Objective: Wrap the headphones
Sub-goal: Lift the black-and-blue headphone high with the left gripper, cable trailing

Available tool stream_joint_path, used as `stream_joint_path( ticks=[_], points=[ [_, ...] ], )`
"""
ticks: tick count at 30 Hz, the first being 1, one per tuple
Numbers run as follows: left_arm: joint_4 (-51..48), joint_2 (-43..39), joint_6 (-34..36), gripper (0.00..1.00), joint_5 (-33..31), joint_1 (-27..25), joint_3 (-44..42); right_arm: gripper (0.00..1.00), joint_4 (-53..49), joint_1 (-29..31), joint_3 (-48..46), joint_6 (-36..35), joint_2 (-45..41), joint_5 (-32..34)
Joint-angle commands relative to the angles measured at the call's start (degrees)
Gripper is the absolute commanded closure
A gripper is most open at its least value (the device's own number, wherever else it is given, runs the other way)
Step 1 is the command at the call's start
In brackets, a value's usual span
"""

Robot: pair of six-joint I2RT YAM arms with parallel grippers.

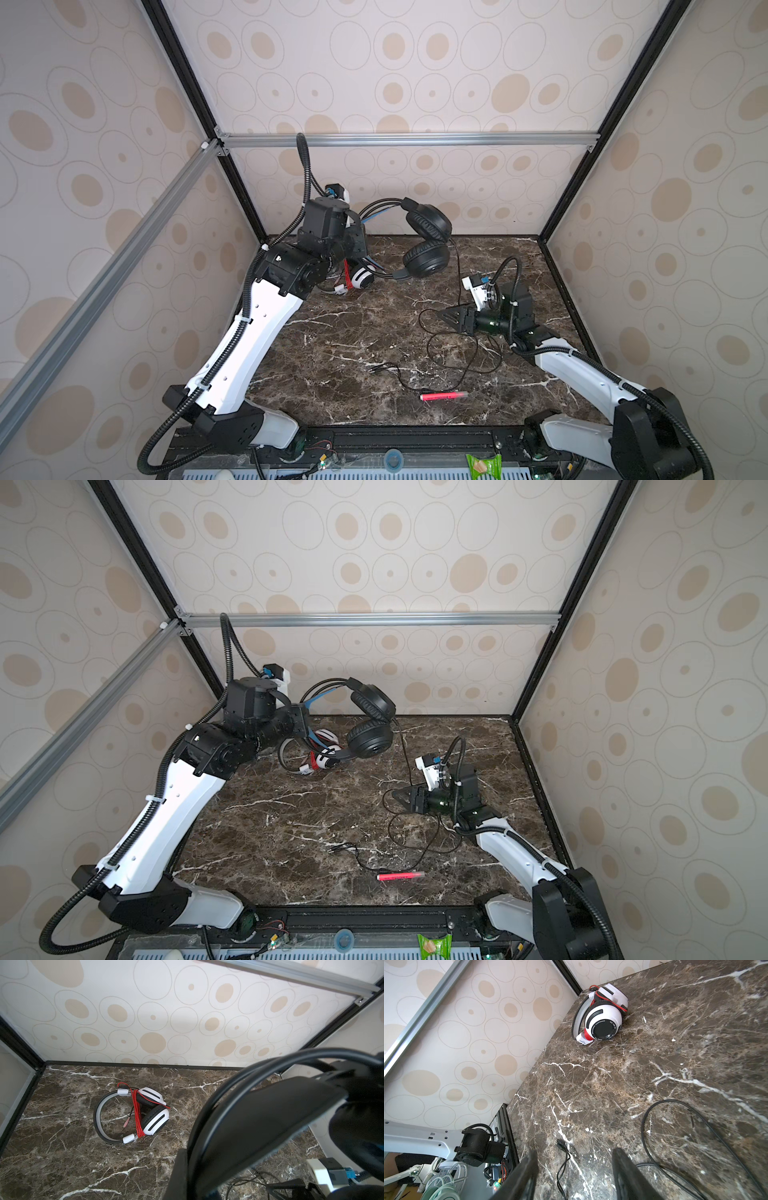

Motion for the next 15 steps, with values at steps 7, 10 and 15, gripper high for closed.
stream_joint_path(
  ticks=[7, 10, 15],
  points=[
    [2.1, -2.7, -4.3, 1.00, 6.3, 5.5, 5.5, 0.49, 4.4, 0.4, -2.9, -1.6, 1.9, -1.2],
    [1.9, -1.9, -4.4, 1.00, 7.1, 6.4, 7.6, 0.53, 4.4, 0.3, -3.3, -2.2, 3.0, -1.1],
    [1.7, -1.1, -4.2, 1.00, 6.1, 7.1, 9.6, 0.75, 1.1, 0.4, -2.0, -3.4, 2.8, 0.7]
  ],
)
